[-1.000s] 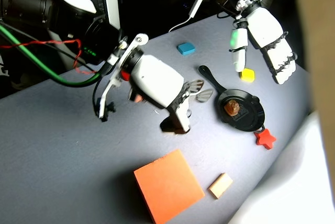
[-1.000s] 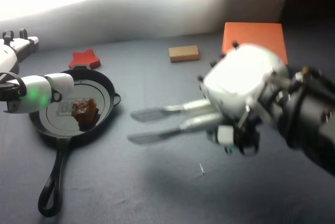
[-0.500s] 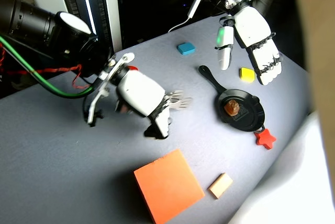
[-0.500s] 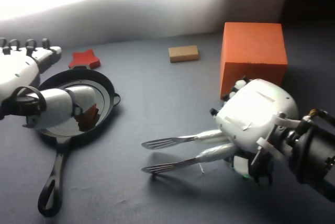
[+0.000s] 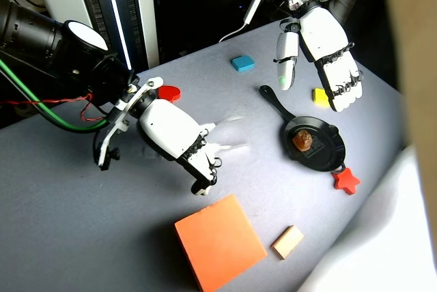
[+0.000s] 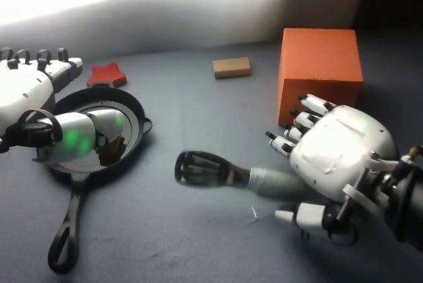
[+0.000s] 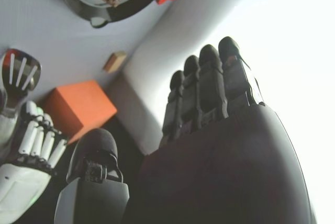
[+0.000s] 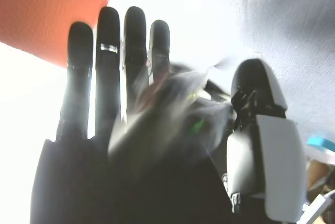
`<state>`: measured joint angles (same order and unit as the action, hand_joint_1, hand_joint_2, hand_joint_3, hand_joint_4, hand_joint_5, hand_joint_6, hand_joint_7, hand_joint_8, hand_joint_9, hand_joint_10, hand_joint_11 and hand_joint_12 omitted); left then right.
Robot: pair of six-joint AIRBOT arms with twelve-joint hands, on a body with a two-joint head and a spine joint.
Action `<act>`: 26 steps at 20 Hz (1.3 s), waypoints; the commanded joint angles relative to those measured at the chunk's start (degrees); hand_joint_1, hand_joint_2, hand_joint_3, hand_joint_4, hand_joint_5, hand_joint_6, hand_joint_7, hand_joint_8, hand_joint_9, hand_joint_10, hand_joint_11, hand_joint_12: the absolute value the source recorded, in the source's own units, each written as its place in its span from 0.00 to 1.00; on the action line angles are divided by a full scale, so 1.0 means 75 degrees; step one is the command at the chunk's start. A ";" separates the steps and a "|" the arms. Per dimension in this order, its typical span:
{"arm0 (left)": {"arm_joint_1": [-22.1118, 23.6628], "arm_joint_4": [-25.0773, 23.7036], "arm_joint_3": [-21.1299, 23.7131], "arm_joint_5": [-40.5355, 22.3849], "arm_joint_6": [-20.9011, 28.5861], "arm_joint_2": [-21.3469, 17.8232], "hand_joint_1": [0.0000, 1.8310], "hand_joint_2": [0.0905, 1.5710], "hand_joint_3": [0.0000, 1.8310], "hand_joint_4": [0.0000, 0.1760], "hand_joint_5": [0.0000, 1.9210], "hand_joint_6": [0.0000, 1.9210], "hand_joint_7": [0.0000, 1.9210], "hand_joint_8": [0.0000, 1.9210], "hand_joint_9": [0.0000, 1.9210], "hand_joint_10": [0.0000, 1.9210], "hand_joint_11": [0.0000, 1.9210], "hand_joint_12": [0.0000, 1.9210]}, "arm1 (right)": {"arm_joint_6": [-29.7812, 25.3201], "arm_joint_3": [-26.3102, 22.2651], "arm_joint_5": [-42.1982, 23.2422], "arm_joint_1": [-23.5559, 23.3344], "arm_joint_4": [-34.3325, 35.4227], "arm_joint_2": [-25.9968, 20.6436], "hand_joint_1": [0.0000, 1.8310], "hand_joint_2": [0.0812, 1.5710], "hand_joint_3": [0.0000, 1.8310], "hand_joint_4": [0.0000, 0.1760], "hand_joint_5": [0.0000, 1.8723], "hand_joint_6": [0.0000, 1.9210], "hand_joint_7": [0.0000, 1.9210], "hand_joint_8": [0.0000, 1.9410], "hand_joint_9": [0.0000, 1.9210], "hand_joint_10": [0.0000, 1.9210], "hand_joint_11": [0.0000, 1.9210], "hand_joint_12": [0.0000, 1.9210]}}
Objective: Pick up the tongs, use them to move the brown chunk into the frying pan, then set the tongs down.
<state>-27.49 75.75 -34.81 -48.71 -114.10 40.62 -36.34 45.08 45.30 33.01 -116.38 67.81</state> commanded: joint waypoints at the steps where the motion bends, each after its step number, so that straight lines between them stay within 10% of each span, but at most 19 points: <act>1: 0.0073 -0.0486 -0.0002 -0.0526 0.0009 -0.0030 0.00 0.78 0.00 0.00 0.04 0.00 0.06 0.00 0.05 0.00 0.00 0.09 | 0.0011 -0.0069 0.0429 0.0004 -0.0495 -0.0048 0.09 0.66 0.00 0.00 0.07 0.09 0.14 0.00 0.09 0.15 0.00 0.59; 12: 0.0075 -0.0487 0.0005 -0.0525 0.0074 -0.0031 0.00 0.78 0.00 0.00 0.05 0.00 0.06 0.00 0.05 0.00 0.00 0.10 | 0.0338 -0.0506 0.0399 -0.0175 -0.0006 -0.0297 0.03 0.61 0.00 0.00 0.01 0.00 0.04 0.00 0.03 0.02 0.00 0.17; 15: 0.0090 -0.0487 0.0021 -0.0525 0.0104 -0.0031 0.00 0.78 0.00 0.00 0.05 0.00 0.06 0.00 0.05 0.00 0.00 0.09 | 0.0438 -0.0683 0.0351 -0.0392 0.0217 -0.0575 0.02 0.61 0.00 0.00 0.02 0.01 0.06 0.00 0.05 0.02 0.00 0.23; 20: 0.0064 -0.0499 -0.0014 -0.0316 -0.0008 -0.0042 0.00 0.78 0.00 0.00 0.06 0.01 0.08 0.01 0.06 0.00 0.00 0.12 | 0.0602 -0.1301 -0.1327 -0.1281 0.1111 -0.1817 0.03 0.65 0.00 0.00 0.17 0.05 0.23 0.02 0.20 0.07 0.00 0.62; 23: 0.0144 -0.0502 0.0033 -0.0153 -0.0175 -0.0030 0.01 0.78 0.00 0.00 0.16 0.01 0.19 0.01 0.17 0.02 0.00 0.30 | 0.0626 -0.1641 -0.2170 -0.1825 0.1113 -0.2531 0.03 0.71 0.01 0.00 0.36 0.09 0.45 0.05 0.38 0.20 0.08 0.76; 26: 0.0231 -0.0500 0.0066 -0.0147 -0.0316 0.0039 0.08 0.80 0.00 0.00 0.38 0.04 0.44 0.05 0.39 0.09 0.02 0.68 | 0.0645 -0.1812 -0.3320 -0.2386 0.1114 -0.3212 0.10 0.75 0.00 0.00 0.55 0.14 0.62 0.08 0.45 0.43 0.22 0.82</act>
<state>-26.33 75.57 -34.33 -46.65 -116.38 41.06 -31.77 31.46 19.86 15.11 -105.60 43.42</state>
